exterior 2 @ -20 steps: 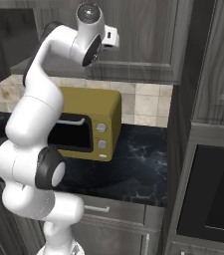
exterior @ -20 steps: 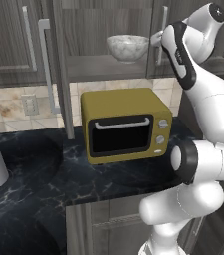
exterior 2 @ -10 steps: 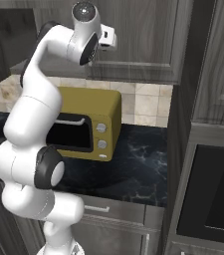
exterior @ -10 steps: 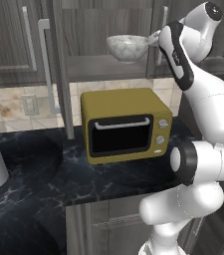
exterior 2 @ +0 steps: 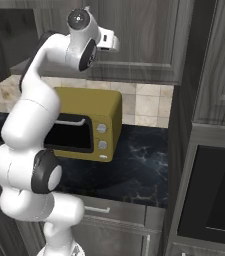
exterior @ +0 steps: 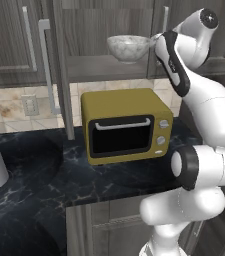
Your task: Move the bowls from the cabinet to the plates on the dining table.
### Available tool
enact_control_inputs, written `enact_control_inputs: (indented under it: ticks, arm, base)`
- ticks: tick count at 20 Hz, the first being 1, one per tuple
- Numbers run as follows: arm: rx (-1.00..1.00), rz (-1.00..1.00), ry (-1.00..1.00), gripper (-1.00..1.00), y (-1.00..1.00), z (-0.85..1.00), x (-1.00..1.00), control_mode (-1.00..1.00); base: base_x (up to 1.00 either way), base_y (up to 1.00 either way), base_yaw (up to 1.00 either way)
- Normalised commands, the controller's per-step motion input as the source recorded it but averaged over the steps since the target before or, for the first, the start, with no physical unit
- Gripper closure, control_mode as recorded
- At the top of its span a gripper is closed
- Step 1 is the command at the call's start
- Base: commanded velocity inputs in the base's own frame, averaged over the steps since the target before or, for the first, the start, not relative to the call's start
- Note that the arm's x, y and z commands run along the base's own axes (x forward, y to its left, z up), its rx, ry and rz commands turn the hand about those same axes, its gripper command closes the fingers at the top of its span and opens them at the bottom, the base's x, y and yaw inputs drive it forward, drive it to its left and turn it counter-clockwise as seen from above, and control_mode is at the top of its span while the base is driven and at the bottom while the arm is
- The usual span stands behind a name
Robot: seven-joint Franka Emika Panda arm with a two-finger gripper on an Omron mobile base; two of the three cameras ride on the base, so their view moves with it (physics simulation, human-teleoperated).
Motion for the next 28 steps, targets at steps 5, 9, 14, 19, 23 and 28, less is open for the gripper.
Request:
enact_control_inputs:
  ticks: [5,9,14,19,23,28]
  arm:
    - [0.03,-0.19,0.00,1.00,0.00,-0.28,0.15,-1.00]
    - [0.00,-0.09,0.00,1.00,0.00,-0.02,0.00,-1.00]
    - [-0.01,-0.05,0.00,1.00,-0.02,-0.16,0.05,-1.00]
    - [-0.04,0.00,0.00,1.00,-0.36,-0.37,0.03,-1.00]
    - [-0.01,0.00,0.00,1.00,-0.48,-0.30,0.00,-1.00]
    - [0.00,-0.01,0.00,1.00,-0.49,-0.11,-0.21,-1.00]
  base:
    - [0.00,0.00,0.00]
    - [0.00,0.00,0.00]
    - [0.00,0.00,0.00]
    - [0.00,0.00,0.00]
    - [0.00,0.00,0.00]
    - [0.00,0.00,0.00]
